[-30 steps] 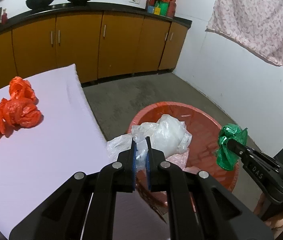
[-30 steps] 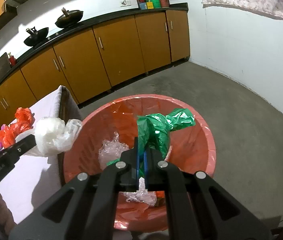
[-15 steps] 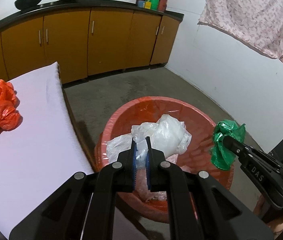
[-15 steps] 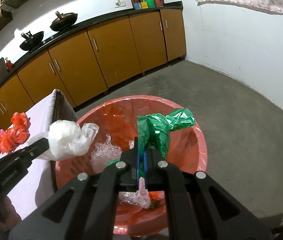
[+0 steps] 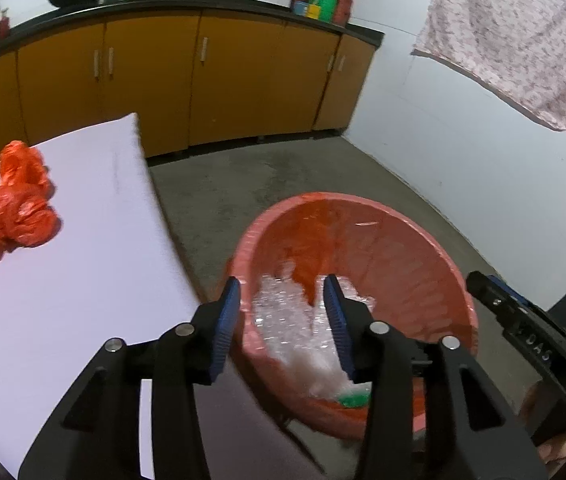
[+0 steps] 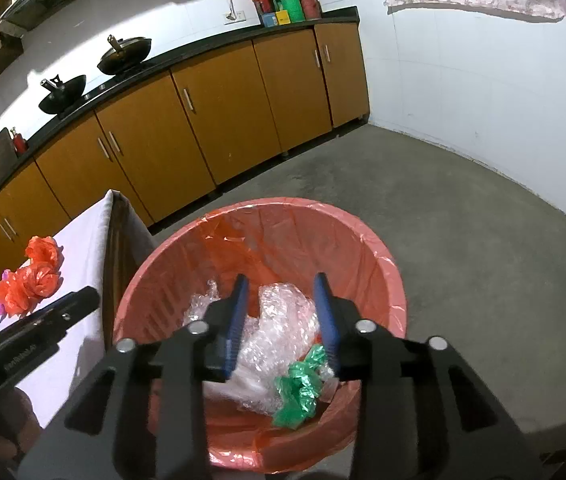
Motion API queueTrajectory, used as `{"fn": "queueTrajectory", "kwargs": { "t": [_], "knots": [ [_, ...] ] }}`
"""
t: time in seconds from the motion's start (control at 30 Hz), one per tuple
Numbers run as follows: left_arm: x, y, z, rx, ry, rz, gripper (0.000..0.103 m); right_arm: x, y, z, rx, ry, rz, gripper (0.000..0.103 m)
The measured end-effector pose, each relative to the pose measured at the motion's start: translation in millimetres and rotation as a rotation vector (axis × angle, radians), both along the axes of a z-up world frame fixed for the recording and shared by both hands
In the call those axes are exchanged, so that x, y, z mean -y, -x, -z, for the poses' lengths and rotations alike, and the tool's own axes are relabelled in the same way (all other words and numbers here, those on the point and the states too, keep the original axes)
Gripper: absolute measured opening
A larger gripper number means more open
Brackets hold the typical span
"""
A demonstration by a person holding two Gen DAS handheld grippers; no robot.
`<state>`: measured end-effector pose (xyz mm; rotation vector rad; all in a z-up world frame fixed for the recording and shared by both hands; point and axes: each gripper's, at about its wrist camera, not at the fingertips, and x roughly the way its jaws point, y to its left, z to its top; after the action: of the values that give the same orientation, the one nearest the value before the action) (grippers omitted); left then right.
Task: Collect trash
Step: 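Carry the green bag and clear bag over the basket and release both, then move both open grippers back over the orange bags on the table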
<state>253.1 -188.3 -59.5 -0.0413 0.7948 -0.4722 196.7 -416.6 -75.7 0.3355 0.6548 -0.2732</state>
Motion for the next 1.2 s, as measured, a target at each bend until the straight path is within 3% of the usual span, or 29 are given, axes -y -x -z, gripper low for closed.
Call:
{"fn": "queueTrajectory", "kwargs": {
  "t": [0.33,0.57,1.1,1.2],
  "knots": [
    [-74.0,0.3,3.6,0.012,-0.028,-0.171,0.063,-24.4,-10.1,-7.4,0.007,0.005,-0.058,0.044],
    [-154.7,3.5,4.4,0.014,-0.036,-0.35,0.066,-63.1,-25.6,-11.4,0.008,-0.006,-0.15,0.044],
    [-321.0,28.3,-11.4,0.071,-0.105,-0.699,0.071,-230.8,-95.1,-18.5,0.005,0.005,-0.496,0.044],
    [-343.4,33.2,-14.7,0.075,-0.113,-0.737,0.071,-262.1,-109.5,-18.4,0.001,0.011,-0.55,0.048]
  ]
}}
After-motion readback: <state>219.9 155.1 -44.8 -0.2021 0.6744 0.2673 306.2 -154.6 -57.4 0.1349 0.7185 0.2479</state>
